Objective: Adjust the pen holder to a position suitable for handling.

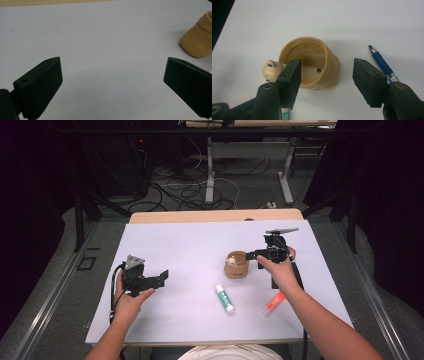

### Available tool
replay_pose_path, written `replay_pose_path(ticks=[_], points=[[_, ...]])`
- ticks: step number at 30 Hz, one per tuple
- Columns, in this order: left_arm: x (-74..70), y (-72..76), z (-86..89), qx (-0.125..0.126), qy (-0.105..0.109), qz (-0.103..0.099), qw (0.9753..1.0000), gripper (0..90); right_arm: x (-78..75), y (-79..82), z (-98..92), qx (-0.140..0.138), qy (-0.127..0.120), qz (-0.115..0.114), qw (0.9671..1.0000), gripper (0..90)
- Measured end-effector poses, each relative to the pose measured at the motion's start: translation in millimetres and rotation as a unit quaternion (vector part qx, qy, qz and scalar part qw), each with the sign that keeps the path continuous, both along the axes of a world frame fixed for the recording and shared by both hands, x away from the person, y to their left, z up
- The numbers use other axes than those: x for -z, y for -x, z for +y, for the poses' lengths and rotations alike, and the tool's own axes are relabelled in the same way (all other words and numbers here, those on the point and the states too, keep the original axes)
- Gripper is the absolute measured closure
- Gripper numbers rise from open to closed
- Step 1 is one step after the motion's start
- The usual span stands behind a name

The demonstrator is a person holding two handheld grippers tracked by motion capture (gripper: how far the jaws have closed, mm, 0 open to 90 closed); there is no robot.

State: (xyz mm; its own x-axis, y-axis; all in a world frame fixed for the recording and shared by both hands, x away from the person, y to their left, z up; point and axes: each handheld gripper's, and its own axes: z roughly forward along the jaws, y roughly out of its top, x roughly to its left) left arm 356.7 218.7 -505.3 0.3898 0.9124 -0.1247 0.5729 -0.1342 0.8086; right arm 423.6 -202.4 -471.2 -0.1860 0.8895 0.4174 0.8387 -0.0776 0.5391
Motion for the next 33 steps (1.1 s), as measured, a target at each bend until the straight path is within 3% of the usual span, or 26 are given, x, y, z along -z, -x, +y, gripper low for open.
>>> replay_pose_path(ticks=[5, 17, 20, 23, 27, 30, 33], points=[[0.0, 0.5, -2.0, -0.002, 0.005, 0.002, 1.0000, 2.0, 2.4, 9.1, -8.2, -0.004, -0.008, -0.018, 0.9998, 33.2], [-1.7, 4.2, -14.7, 0.013, -0.010, 0.009, 0.9998, 4.0, 8.0, 37.4, -28.6, -0.014, 0.005, -0.061, 0.9980, 14.7], [-1.6, 4.8, -21.3, 0.015, -0.007, 0.009, 0.9998, 4.0, 8.9, 41.6, -38.0, -0.013, 0.024, -0.070, 0.9972, 7.7], [-2.3, 5.8, -26.7, 0.024, -0.017, 0.008, 0.9995, 4.4, 9.0, 45.4, -43.6, -0.010, 0.047, -0.082, 0.9955, 0.0], [-2.2, 7.5, -34.0, 0.030, -0.019, 0.004, 0.9994, 4.5, 8.0, 53.3, -48.3, -0.011, 0.059, -0.086, 0.9944, 0.0], [-2.0, 8.5, -37.7, 0.035, -0.023, 0.003, 0.9991, 4.5, 6.5, 61.2, -48.7, 0.010, 0.050, -0.086, 0.9950, 0.0], [-1.7, 9.1, -40.0, 0.036, -0.022, 0.001, 0.9991, 4.5, 5.6, 64.4, -51.7, 0.032, 0.017, -0.066, 0.9971, 0.9]])
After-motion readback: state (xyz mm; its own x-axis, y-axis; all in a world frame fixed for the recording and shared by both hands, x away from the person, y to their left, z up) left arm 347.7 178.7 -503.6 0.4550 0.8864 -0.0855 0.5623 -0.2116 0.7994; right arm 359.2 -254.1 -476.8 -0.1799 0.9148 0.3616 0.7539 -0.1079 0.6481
